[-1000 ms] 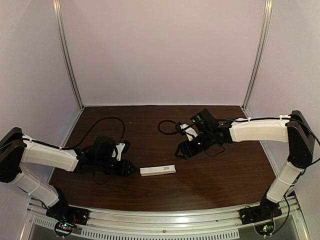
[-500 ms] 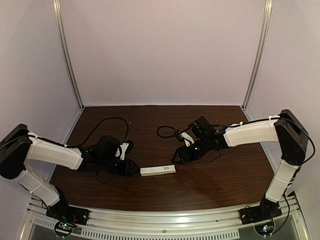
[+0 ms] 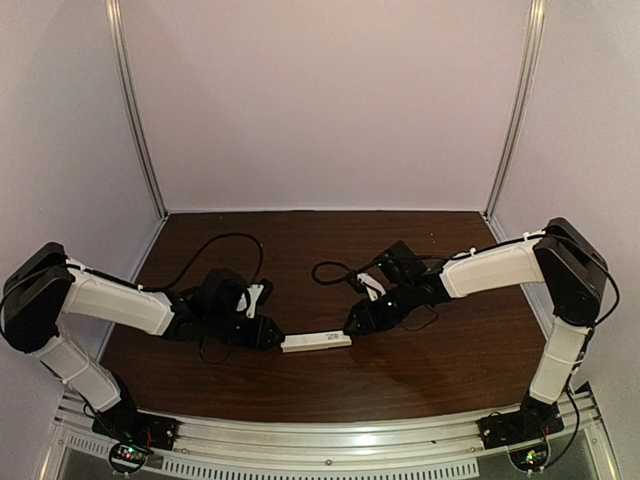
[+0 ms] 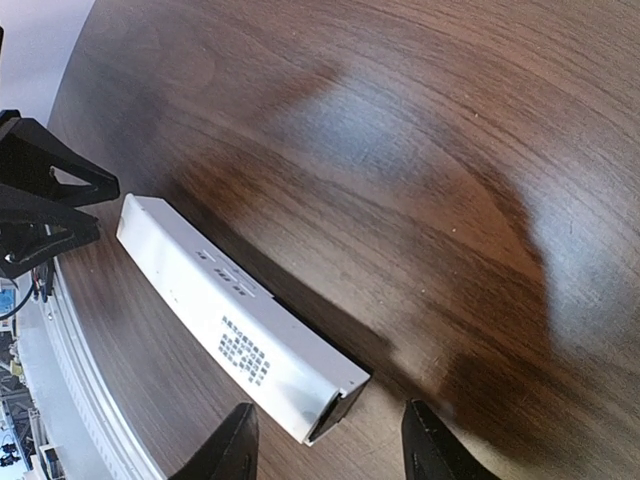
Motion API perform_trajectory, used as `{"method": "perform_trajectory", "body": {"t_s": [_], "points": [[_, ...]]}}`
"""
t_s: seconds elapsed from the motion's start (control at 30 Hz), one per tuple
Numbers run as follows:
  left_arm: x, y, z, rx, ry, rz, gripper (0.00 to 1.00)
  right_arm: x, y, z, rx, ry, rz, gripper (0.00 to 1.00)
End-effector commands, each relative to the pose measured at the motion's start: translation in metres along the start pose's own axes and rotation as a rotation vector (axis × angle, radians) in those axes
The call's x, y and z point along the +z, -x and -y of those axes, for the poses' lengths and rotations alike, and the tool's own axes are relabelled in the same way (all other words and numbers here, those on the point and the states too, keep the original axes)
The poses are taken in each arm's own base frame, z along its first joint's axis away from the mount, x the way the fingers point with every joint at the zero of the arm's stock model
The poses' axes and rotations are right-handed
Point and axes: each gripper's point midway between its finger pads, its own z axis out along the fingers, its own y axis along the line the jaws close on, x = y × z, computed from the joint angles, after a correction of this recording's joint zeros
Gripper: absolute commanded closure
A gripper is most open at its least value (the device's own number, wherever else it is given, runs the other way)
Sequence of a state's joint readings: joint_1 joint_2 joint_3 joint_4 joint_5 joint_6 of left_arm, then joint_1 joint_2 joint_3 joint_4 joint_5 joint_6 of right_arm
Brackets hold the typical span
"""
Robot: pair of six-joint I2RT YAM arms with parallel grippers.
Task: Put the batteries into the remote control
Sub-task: Press the battery cover onto the remote control without the battery cover.
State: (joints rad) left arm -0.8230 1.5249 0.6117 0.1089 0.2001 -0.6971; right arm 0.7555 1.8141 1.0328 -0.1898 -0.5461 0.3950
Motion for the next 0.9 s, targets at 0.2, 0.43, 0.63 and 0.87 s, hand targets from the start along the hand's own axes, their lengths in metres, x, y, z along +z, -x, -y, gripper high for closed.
{"method": "perform_trajectory", "body": {"t_s": [0.2, 0.43, 0.63, 0.87], "points": [[0.011, 0.006, 0.01, 0.036, -0.01, -0.007, 0.74, 0.008, -0.009, 0.004, 0.022, 0.017, -0.03, 0.54], [0.014, 0.003, 0.007, 0.033, 0.001, -0.024, 0.83, 0.01, -0.013, 0.004, 0.027, 0.026, -0.044, 0.58], [0.019, -0.003, 0.006, 0.036, 0.004, -0.053, 0.92, 0.015, -0.015, 0.004, 0.034, 0.041, -0.057, 0.64], [0.026, -0.016, 0.007, 0.037, -0.003, -0.099, 0.95, 0.015, -0.018, 0.004, 0.035, 0.048, -0.065, 0.69]]}}
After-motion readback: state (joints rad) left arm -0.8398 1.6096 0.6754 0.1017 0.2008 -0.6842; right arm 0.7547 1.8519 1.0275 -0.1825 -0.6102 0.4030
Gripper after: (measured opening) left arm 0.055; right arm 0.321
